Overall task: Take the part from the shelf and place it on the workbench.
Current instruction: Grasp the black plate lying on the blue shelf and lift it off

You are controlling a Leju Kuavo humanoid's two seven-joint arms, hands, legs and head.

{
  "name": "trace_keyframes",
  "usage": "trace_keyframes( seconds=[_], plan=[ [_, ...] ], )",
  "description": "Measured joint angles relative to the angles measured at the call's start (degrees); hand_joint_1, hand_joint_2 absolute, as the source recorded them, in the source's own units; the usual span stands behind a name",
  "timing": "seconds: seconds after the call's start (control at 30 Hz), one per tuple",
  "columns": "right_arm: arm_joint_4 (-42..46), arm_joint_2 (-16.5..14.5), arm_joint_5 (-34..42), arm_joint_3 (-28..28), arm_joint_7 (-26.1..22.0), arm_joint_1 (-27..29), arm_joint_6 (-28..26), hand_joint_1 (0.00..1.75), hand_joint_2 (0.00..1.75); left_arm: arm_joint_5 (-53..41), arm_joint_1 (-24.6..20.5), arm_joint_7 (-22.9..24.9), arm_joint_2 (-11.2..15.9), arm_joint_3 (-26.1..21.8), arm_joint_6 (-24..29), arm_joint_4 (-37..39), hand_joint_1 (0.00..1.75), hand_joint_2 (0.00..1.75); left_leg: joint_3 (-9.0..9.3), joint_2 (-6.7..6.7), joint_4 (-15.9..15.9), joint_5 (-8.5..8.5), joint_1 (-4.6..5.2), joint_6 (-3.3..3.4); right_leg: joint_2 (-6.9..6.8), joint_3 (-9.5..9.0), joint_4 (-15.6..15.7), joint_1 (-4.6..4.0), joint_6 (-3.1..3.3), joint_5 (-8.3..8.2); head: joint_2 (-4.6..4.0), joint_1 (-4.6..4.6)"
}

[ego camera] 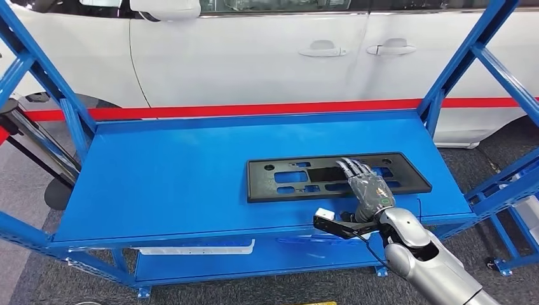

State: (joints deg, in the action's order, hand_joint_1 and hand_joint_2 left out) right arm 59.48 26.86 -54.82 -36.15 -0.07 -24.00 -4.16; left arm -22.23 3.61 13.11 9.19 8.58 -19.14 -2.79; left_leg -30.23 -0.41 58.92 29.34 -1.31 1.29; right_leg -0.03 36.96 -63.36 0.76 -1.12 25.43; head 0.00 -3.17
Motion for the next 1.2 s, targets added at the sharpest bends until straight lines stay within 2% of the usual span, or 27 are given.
trace_keyframes(
  seconds=[0.03,0.1,0.17,0.2,0.23,0.27,0.33,0.37,0.4,0.47,0.5,0.53,0.6,0.67,0.9,1.2],
  plan=[
    [-0.09,-0.03,-0.05,-0.05,0.04,0.01,0.01,0.0,1.75,0.0,-0.05,0.0,0.01,0.01,0.01,0.0,0.0,0.0,0.29,-0.02,-0.11,0.28,0.01,-0.27,-0.03,-0.98,2.33,-0.21,0.28,-0.67,0.01,0.01],
    [-0.26,-0.15,-0.13,-0.17,0.13,0.04,-0.06,0.0,1.75,0.0,-0.13,0.0,0.0,0.04,0.02,-0.01,0.0,0.0,0.5,0.04,-0.57,0.46,0.05,-0.87,0.01,-1.55,3.57,-0.66,0.91,-0.07,0.01,0.03],
    [-0.31,-0.35,-0.18,-0.2,0.21,0.06,-0.19,0.0,1.75,0.01,-0.12,0.0,0.01,0.05,0.02,-0.01,0.0,0.0,0.78,0.26,-0.71,0.86,0.05,-1.48,0.16,-2.22,4.45,-0.48,1.6,0.08,0.02,0.01],
    [-0.33,-0.45,-0.22,-0.21,0.22,0.05,-0.23,0.0,1.75,0.01,-0.14,0.0,0.01,0.05,0.03,-0.01,0.0,0.0,0.5,0.33,0.27,1.47,0.06,-1.67,0.17,-2.74,4.96,-0.4,1.98,0.11,0.02,-0.02],
    [-0.35,-0.56,-0.25,-0.22,0.25,0.06,-0.25,0.0,1.75,0.02,-0.17,0.0,0.02,0.05,0.03,-0.01,0.0,0.0,-0.58,0.36,2.58,2.58,0.07,-1.78,0.14,-3.31,5.4,-0.35,2.4,0.19,0.02,-0.04],
    [-0.4,-0.68,-0.28,-0.26,0.27,0.1,-0.25,0.0,1.75,0.03,-0.17,-0.01,0.02,0.05,0.04,-0.01,0.0,0.0,-2.45,0.35,6.1,3.96,0.05,-1.81,0.09,-3.74,5.61,-0.49,2.8,0.41,0.01,-0.04],
    [-0.5,-0.98,-0.33,-0.39,0.29,0.18,-0.24,0.0,1.75,0.04,-0.09,-0.01,0.03,0.07,0.04,-0.01,0.0,0.0,-7.21,0.34,13.56,6.06,0.07,-1.9,0.08,-4.35,5.64,-0.83,3.39,0.97,0.01,-0.05],
    [-0.55,-1.15,-0.36,-0.46,0.29,0.24,-0.23,0.0,1.75,0.04,-0.03,-0.01,0.03,0.07,0.04,-0.01,0.0,0.0,-8.75,0.34,15.26,5.68,0.09,-1.91,0.13,-4.74,5.63,-1.0,3.51,1.3,0.01,-0.05],
    [-0.59,-1.27,-0.39,-0.51,0.29,0.28,-0.23,0.0,1.75,0.04,0.03,0.0,0.03,0.07,0.04,-0.01,0.0,0.0,-9.2,0.35,14.7,4.06,0.09,-1.86,0.22,-5.22,5.59,-1.12,3.52,1.67,0.01,-0.05],
    [-0.67,-1.41,-0.43,-0.56,0.29,0.37,-0.24,0.84,1.75,0.04,0.09,0.0,0.06,0.07,0.04,-0.01,0.0,0.0,-7.36,0.35,8.22,-1.15,0.14,-1.5,0.36,-6.2,5.34,-1.22,3.35,2.59,0.01,-0.04],
    [-0.74,-1.45,-0.44,-0.57,0.3,0.39,-0.2,1.28,1.75,0.05,0.1,-0.01,0.09,0.08,0.07,0.0,0.0,0.0,-6.05,0.34,4.83,-2.98,0.29,-1.3,0.41,-6.4,5.05,-1.33,3.14,3.05,0.01,-0.04],
    [-0.81,-1.49,-0.44,-0.59,0.31,0.41,-0.14,1.71,1.75,0.13,0.04,-0.05,0.13,0.08,0.12,0.01,0.0,0.0,-5.08,0.31,2.35,-3.84,0.4,-1.07,0.46,-6.36,4.79,-1.4,2.91,3.39,0.01,-0.03],
    [-0.96,-1.58,-0.43,-0.61,0.35,0.47,-0.02,1.75,1.75,0.49,0.0,-0.36,0.16,0.09,0.35,0.02,0.0,0.0,-4.42,0.22,0.65,-3.7,0.59,-0.93,0.52,-5.99,4.41,-1.6,2.7,3.68,0.01,-0.02],
    [-1.11,-1.67,-0.25,-0.62,0.38,0.58,0.01,1.75,1.75,0.94,0.05,-0.72,0.15,0.09,0.59,0.02,0.0,0.0,-4.43,0.13,0.25,-3.65,0.64,-0.89,0.46,-5.94,4.56,-1.57,2.84,3.67,0.01,-0.02],
    [-1.29,-1.85,0.25,-0.38,0.21,0.78,-0.05,1.75,1.75,4.21,-0.08,-1.02,0.02,0.08,-0.75,0.02,0.0,0.0,-4.33,0.08,0.23,-3.24,0.7,-0.32,0.39,-6.37,5.31,-1.56,2.81,3.7,0.0,-0.01],
    [-1.05,-1.85,0.25,-0.17,-0.29,1.67,-0.25,1.75,1.75,6.39,-0.03,-1.4,-0.25,0.05,-0.9,0.02,0.0,0.0,-4.27,0.07,0.25,-3.22,0.75,-0.26,0.35,-6.43,5.41,-1.52,2.33,3.65,0.0,-0.01]
  ],
)
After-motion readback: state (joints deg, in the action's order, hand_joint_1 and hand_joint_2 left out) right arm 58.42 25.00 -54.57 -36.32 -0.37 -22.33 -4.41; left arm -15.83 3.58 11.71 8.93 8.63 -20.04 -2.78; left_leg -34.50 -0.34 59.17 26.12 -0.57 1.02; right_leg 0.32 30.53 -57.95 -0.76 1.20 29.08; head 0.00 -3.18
